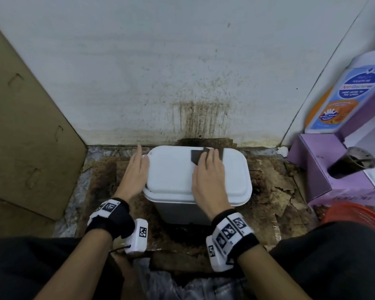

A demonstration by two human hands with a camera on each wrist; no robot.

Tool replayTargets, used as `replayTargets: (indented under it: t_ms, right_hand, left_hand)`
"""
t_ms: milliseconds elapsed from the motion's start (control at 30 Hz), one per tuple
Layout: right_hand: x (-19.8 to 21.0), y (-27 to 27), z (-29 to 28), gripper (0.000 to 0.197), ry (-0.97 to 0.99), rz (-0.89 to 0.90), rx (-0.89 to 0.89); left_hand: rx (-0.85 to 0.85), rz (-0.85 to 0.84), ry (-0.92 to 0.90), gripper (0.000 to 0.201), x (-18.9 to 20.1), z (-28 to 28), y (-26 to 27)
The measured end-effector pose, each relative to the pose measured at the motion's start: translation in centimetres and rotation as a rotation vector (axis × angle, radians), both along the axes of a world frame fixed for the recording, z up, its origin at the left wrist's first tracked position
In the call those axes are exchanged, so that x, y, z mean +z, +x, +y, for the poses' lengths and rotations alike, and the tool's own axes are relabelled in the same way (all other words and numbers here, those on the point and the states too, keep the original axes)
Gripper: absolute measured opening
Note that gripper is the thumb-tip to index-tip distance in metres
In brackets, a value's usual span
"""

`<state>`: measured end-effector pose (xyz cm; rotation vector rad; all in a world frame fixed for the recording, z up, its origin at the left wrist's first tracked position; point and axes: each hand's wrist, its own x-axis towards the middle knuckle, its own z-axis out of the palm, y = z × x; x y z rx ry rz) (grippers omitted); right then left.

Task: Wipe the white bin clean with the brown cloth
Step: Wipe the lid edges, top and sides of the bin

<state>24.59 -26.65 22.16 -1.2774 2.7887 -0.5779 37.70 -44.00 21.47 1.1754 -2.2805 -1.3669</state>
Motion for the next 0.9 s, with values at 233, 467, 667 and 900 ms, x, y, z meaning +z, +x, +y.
replayTargets:
  t_ms: [233, 467, 667, 900]
  right_hand:
    - [0.2, 6.0, -5.7, 0.063, -0.009, 0.027, 0.213]
    - [0.0, 1.9, -1.2, 0.057, 0.062, 0.106, 0.236]
    - [-0.3, -5.0, 6.6, 0.054, -0.027, 0.039, -0.070]
    - [-0.8, -5.6, 8.1, 0.048, -0.505, -0.603, -0.386]
  left_hand:
    - [-0.028, 0.138, 0.085, 0.064, -1.6, -1.1, 0.9]
    - [-0.038, 0.136, 0.037, 0.064, -2.1, -1.1, 1.0]
    - [-0.030, 0.146, 0.043, 0.063, -2.3, -1.0, 1.2]
    - [-0.009, 0.040, -0.090, 0.058, -1.9, -0.7, 0.8]
